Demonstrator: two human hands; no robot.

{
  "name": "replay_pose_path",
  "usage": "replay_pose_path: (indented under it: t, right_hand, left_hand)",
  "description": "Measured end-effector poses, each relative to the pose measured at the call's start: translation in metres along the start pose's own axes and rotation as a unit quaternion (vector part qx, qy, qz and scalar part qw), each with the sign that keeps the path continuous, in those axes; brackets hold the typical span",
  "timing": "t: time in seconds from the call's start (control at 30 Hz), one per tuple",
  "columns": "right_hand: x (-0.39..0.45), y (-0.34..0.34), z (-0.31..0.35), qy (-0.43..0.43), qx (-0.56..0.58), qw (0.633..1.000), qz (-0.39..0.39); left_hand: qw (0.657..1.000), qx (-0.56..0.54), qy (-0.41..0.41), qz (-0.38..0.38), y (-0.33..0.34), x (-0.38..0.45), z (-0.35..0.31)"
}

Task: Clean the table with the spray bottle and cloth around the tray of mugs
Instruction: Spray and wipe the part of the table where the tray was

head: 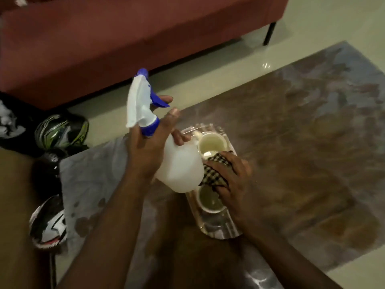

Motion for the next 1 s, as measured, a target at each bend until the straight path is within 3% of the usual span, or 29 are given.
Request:
replay_pose_path:
  t: [0.27,0.47,0.6,0.73,0.9,1.0]
  right_hand:
    - [-0.077,0.139,0.118,-0.128,-0.058,0.981,0.130]
    - [-0.142,0.222,0.155,-0.152,-0.151,0.955,0.203]
    - [-0.150,0.250,0.141,-0.129,-0.210,0.944,0.221]
    - [-0.136,0.271,0.131,-0.119,-0.238,0.938,0.221]
    - [-0.130,0.285,0.112,-0.131,-0.233,0.935,0.232]
    - [-0.129,0.284,0.101,-0.161,-0.242,0.926,0.240]
  left_hand:
    - [0.990,0.051,-0.059,-0.116,-0.224,-0.027,0.035]
    - [0.979,0.107,-0.161,-0.070,-0.340,-0.056,0.092]
    - [0.967,0.107,-0.223,-0.055,-0.361,-0.058,0.133]
    - [0.944,0.215,-0.233,-0.094,-0.360,-0.035,0.168]
    - [0.936,0.234,-0.264,0.011,-0.341,-0.003,0.189]
    - [0.925,0.264,-0.272,-0.012,-0.346,0.014,0.203]
Point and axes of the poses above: each hand's wrist, its own x-axis towards the middle knuckle, its own y-axis out of the palm, z = x × y, the point moved 5 cm from there along x, towards the middle knuckle, and after that the axes turned 14 degrees about -z, right-handed, at the moved point
